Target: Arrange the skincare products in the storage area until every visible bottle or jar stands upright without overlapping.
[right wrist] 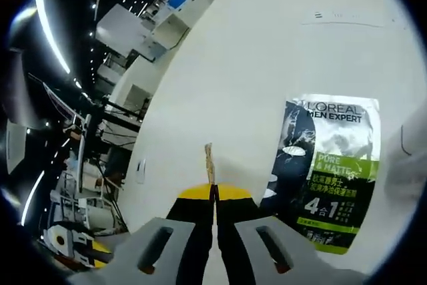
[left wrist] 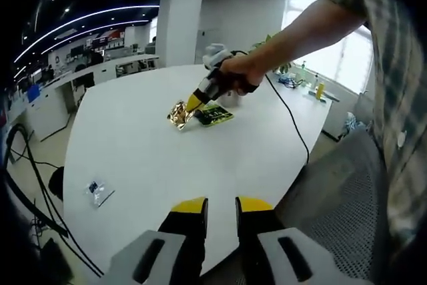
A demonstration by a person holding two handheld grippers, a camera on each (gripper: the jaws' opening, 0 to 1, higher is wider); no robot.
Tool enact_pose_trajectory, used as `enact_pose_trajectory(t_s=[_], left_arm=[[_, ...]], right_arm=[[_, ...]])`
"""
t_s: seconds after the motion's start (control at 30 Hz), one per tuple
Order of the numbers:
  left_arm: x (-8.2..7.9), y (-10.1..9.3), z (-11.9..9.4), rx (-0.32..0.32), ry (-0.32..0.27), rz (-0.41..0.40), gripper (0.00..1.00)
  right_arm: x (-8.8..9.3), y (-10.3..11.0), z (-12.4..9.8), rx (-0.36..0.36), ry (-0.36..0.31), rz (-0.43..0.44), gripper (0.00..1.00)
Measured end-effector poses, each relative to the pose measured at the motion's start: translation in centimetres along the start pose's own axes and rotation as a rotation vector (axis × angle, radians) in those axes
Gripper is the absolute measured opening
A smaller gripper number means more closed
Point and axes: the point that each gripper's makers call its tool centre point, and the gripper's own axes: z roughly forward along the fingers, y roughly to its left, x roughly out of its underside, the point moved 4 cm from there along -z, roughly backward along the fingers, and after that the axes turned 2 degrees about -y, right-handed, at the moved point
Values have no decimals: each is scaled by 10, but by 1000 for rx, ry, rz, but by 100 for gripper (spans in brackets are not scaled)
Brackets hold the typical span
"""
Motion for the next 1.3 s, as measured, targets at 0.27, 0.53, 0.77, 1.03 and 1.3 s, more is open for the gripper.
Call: enact_pose_trajectory(t_s=[0.27, 0.53, 0.77, 1.03, 1.3], left_arm=[[0, 1, 0, -3, 4, -2, 17], [1, 1, 0, -5, 10, -1, 17], [3, 1, 1, -6, 18, 2, 17], [3, 1, 1, -7, 25, 3, 17], [4, 1, 2, -7, 31, 4, 17]], right_arm=[[-4, -7, 0, 20, 3, 8, 0], [-10, -11, 0, 34, 1, 12, 0], [-14, -16, 0, 46, 2, 15, 0], [-12, -18, 1, 53, 12, 19, 0], [-14, -22, 0, 61, 15, 26, 0]])
